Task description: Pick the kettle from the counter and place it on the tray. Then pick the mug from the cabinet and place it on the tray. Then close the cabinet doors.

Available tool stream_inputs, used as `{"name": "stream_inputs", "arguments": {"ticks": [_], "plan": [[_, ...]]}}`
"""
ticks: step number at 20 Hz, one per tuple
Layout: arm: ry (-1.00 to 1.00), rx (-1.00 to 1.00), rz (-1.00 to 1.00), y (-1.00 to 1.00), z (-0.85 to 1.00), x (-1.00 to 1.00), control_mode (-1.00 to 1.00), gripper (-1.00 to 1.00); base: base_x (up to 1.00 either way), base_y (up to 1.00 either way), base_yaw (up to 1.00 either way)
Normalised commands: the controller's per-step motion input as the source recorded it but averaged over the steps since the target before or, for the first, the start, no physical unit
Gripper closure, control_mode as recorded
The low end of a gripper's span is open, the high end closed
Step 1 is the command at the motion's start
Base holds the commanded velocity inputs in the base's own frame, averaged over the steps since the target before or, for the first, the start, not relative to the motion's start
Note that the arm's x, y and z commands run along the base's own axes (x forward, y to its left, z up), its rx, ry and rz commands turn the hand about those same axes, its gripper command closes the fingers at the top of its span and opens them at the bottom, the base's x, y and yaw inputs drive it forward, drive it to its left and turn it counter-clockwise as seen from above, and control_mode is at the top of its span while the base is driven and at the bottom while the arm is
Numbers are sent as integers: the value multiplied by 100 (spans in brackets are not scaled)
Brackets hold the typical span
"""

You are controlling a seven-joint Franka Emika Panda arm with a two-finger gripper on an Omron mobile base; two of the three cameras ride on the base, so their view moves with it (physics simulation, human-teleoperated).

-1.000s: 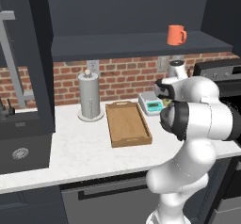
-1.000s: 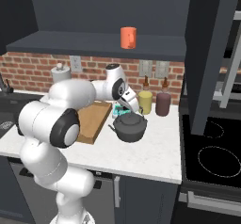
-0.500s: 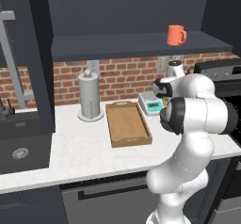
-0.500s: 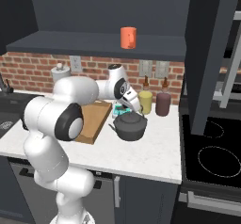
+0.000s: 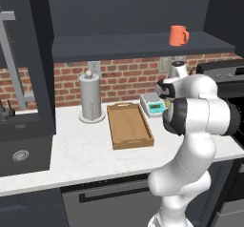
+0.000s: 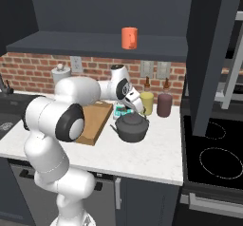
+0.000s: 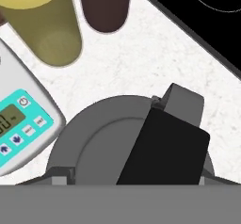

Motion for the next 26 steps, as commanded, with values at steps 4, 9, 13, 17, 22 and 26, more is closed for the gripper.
{"name": "stream_inputs", "arguments": {"ticks": [4,9,13,17,22,26], "plan": [[0,-2,0,0,-33,-23,-100,100,0,0,0],[0,0,0,0,-32,-26,-100,100,0,0,0],[0,0,0,2,-9,-46,-100,100,0,0,0],[-2,4,0,1,12,-42,-100,100,0,0,0],[-11,2,1,22,25,-53,-100,100,0,0,0],[-18,0,0,46,40,-22,-100,100,0,0,0]]}}
